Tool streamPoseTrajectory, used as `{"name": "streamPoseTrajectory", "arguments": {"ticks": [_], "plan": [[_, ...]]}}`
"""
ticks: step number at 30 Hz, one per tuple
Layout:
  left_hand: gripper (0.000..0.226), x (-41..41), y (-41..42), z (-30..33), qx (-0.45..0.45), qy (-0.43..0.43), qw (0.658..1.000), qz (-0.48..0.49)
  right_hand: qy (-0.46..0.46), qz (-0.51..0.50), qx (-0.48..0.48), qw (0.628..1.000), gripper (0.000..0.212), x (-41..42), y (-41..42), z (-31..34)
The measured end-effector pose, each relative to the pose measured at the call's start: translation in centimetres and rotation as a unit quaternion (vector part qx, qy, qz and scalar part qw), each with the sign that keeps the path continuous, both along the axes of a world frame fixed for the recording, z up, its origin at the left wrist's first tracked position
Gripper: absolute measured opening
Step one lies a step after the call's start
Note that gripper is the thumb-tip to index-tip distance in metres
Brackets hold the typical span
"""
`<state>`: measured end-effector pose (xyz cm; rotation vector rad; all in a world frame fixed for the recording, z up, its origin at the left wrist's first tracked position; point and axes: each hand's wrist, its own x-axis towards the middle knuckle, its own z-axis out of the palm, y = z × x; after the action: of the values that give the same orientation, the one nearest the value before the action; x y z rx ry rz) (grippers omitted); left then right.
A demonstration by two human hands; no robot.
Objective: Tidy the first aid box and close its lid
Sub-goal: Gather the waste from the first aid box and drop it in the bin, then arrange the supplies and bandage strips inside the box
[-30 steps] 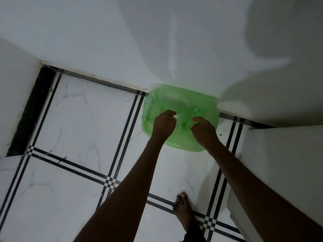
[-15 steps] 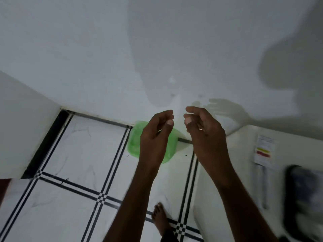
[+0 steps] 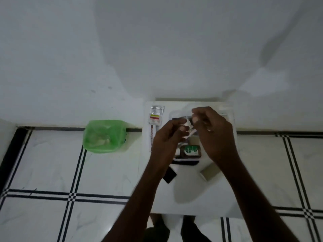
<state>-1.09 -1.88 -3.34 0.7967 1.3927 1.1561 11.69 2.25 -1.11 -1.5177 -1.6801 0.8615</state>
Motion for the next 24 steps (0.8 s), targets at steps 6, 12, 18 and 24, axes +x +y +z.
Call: {"name": "streamPoseTrajectory", "arguments": {"ticks": [6,12,18,24], "plan": [[0.019,4.3,-3.6,-3.4,0.025,0.176,0.984,0.003,-0.184,-0.058,-0.043,0.980,0.045,7.2,-6.2,-9.3],[0.016,4.6,-8.2,-7.8,0.015,0.306,0.949,-0.078,-0.254,-0.020,-0.101,0.962,0.081,7.1,-10.9,-16.3],[0.036,2.6,-10.7,-13.3,-0.047,0.556,0.820,-0.131,-0.227,-0.095,-0.033,0.969,0.066,7.1,-10.7,-14.6],[0.042,1.2,-10.9,-14.5,-0.089,0.537,0.832,-0.112,-0.152,-0.139,0.088,0.975,0.059,3.5,-8.4,-8.8]]}}
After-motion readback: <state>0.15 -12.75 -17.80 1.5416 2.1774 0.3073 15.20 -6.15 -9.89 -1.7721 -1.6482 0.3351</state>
